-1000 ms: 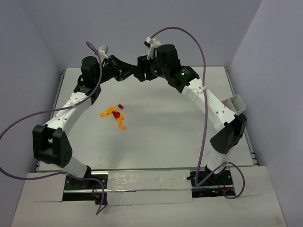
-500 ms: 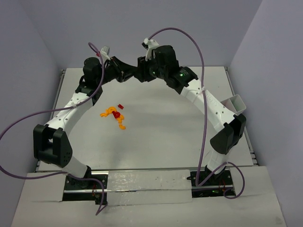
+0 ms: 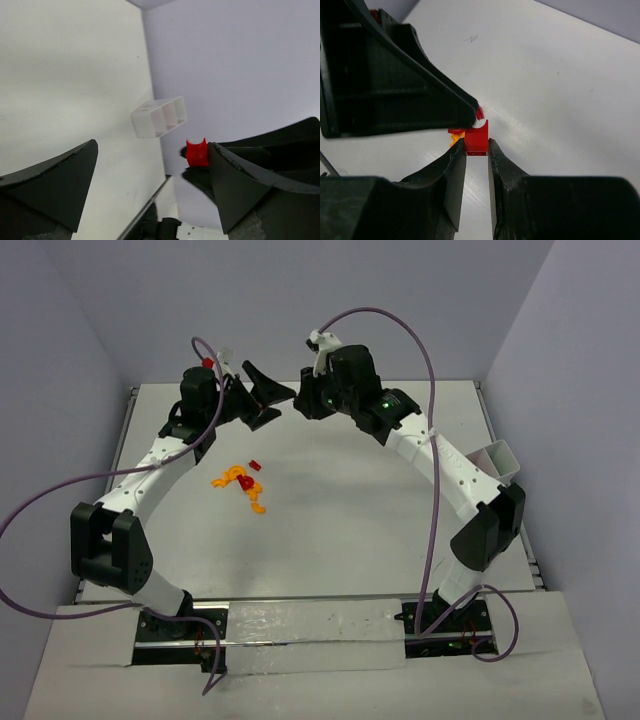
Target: Sort the legos into containers by color
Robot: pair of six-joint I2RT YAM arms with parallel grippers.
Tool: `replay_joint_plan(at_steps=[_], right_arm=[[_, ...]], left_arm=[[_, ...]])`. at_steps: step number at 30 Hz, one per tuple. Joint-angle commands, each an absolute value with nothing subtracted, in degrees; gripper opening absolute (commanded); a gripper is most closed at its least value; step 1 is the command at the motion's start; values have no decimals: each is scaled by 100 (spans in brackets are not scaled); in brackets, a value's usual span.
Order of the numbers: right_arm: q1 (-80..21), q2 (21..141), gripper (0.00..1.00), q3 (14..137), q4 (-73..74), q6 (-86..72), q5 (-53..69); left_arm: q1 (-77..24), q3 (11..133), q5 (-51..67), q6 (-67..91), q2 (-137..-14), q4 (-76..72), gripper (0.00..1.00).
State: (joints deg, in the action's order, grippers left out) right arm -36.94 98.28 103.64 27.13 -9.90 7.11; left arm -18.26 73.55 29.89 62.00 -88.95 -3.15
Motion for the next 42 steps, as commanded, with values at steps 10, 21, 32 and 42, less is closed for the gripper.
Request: replay_joint_plan(at_steps=[10, 21, 32, 42], right_arm=[[-1563, 8135, 0, 8640, 4027, 1091, 1399], [399, 7974, 0, 8425, 5706, 2855, 1302], [1232, 8949, 0, 8614, 6057, 3145, 98], [1353, 9730, 3, 8896, 5888, 2838, -617]], left_arm=[[-1305, 8008, 884, 1901, -8627, 2065, 99], [-1330, 8302, 1305, 1198, -9197, 2716, 99], [-1450, 8509, 945, 780, -9511, 3016, 99], [-1450, 8464, 747, 650, -9563, 3041, 99]])
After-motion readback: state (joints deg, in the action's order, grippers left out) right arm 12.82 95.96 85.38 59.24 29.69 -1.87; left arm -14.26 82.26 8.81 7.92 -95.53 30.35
